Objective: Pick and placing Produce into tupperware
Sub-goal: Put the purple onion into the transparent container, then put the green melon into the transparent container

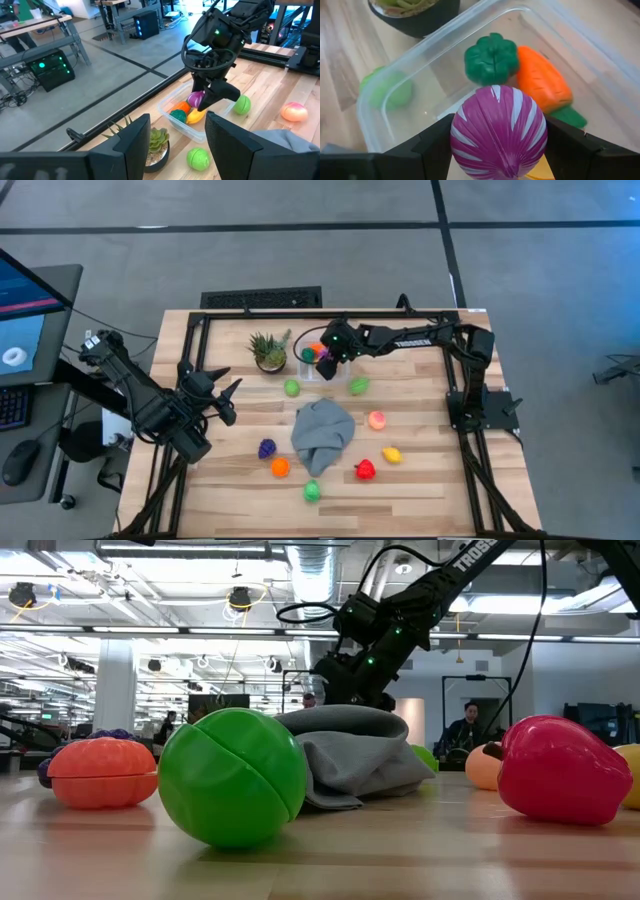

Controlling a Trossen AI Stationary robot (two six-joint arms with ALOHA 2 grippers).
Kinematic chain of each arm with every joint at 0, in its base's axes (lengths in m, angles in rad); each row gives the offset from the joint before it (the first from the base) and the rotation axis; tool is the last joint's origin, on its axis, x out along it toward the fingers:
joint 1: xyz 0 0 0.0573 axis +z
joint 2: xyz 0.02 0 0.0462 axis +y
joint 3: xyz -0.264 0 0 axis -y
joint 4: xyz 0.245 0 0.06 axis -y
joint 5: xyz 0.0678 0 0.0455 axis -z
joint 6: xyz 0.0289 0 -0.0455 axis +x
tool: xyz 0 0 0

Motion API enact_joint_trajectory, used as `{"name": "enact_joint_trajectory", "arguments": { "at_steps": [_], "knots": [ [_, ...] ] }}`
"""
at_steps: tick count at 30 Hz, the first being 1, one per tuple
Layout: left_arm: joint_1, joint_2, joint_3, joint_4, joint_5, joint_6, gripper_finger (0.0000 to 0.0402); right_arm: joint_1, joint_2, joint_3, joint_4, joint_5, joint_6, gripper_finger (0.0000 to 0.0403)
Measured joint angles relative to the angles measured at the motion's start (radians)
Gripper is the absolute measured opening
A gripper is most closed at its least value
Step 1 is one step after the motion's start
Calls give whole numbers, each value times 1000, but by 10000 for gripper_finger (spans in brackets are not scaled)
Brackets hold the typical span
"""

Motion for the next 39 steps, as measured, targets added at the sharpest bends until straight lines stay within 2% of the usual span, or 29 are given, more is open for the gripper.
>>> {"name": "enact_joint_trajectory", "arguments": {
  "at_steps": [5,11,14,27,34,39],
  "knots": [
    [0,0,0,0,0,0,180,0,0,0,1,-28,2,296],
    [0,0,0,0,0,0,180,0,0,0,3,-28,3,349],
    [0,0,0,0,1,0,180,0,0,0,3,-28,13,362],
    [0,0,0,0,4,5,180,0,-22,0,34,-71,29,345],
    [0,0,0,0,29,9,180,0,-89,0,-43,-76,-20,345],
    [0,0,0,0,29,15,180,0,-172,0,-176,-76,-110,338]
  ]
}}
